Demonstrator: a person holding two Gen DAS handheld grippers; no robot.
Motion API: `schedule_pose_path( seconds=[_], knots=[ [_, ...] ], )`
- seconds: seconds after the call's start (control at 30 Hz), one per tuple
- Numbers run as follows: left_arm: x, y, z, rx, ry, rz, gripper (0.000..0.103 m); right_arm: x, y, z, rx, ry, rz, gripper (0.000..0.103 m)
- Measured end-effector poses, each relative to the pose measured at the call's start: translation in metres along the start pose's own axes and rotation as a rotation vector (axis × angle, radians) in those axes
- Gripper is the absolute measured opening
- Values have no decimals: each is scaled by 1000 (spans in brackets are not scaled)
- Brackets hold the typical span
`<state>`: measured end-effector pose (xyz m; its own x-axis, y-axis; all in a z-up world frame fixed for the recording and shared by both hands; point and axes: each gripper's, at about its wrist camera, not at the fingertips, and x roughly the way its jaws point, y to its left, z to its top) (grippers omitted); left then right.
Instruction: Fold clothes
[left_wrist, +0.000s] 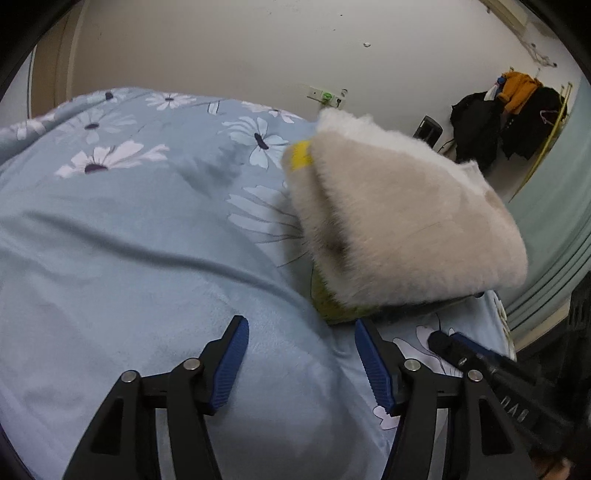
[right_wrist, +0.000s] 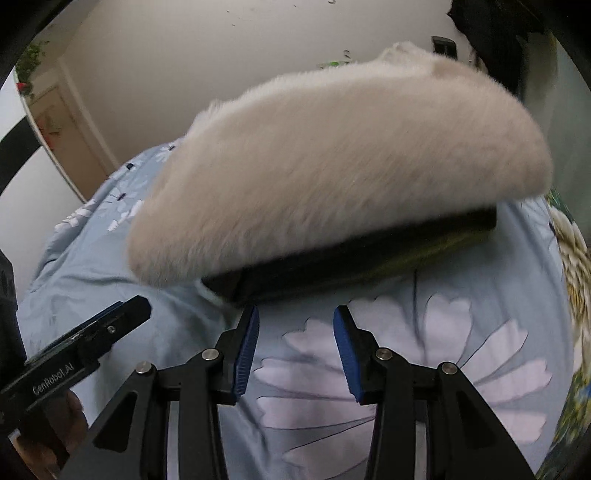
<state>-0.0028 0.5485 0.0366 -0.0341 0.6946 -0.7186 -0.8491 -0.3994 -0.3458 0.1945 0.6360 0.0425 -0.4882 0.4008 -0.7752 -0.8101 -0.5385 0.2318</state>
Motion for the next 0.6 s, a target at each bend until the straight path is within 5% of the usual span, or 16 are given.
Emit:
schedule_pose_path(
  seconds=[0.6],
  knots=[
    [6,4,-2,74,-53,-27,86,5,37,0,122,2,-263,58]
  ],
)
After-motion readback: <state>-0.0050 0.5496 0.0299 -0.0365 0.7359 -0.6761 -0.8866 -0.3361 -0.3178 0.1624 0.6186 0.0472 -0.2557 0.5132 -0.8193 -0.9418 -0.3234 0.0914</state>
